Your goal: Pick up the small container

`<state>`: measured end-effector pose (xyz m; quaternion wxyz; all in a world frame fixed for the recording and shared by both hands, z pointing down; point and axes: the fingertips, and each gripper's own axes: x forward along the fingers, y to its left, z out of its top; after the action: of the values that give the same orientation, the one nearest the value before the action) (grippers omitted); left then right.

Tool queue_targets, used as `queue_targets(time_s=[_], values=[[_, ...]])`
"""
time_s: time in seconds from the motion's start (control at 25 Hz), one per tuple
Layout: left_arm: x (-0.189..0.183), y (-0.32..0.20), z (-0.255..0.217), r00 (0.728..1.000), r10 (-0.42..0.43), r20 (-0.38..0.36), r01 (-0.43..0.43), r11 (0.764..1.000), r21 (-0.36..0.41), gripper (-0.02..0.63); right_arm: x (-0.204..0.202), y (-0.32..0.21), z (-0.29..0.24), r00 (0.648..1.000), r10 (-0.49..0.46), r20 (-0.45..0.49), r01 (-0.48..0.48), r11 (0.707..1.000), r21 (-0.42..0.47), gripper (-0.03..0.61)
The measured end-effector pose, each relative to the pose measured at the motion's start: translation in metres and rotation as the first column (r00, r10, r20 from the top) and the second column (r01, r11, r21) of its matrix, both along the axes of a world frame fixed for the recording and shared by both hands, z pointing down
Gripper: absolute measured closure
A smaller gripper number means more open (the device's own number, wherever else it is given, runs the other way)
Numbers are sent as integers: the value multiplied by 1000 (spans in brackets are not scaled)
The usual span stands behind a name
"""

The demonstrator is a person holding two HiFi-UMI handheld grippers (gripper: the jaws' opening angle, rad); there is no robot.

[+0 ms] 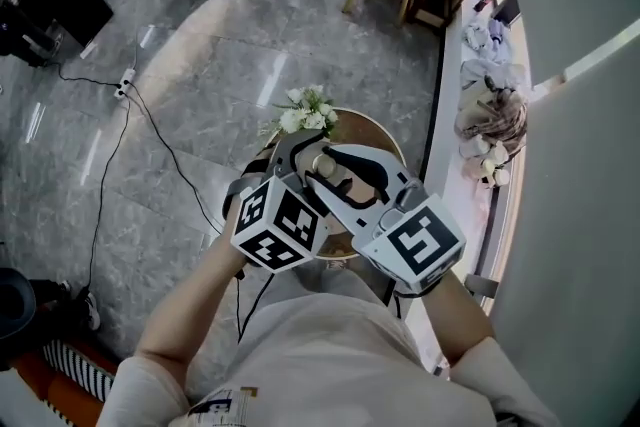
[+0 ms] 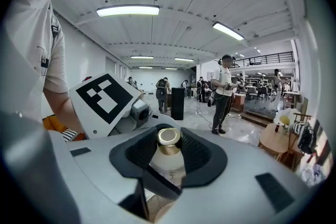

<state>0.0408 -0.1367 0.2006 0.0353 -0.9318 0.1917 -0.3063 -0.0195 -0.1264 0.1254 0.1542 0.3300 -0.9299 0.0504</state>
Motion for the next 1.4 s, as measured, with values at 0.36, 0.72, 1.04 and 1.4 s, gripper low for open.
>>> queue_targets(time_s=[0.36, 0.72, 1.04, 1.4], values=[[-17, 25, -65, 998, -59, -30, 61, 996, 65, 267, -18, 33, -65, 998, -65, 7, 64, 992, 110, 443], [-39, 50, -76, 996, -85, -39, 87, 995, 42, 267, -41, 59, -77, 993, -113, 26, 110, 988, 113, 442], [-38, 51, -68, 994, -97, -51, 97, 995, 7, 267, -39, 59, -68, 992, -122, 23, 120, 990, 73, 442], [-37, 51, -61, 996, -83, -39, 83, 996, -23, 267, -38, 56, -61, 994, -103, 27, 102, 994, 33, 442]])
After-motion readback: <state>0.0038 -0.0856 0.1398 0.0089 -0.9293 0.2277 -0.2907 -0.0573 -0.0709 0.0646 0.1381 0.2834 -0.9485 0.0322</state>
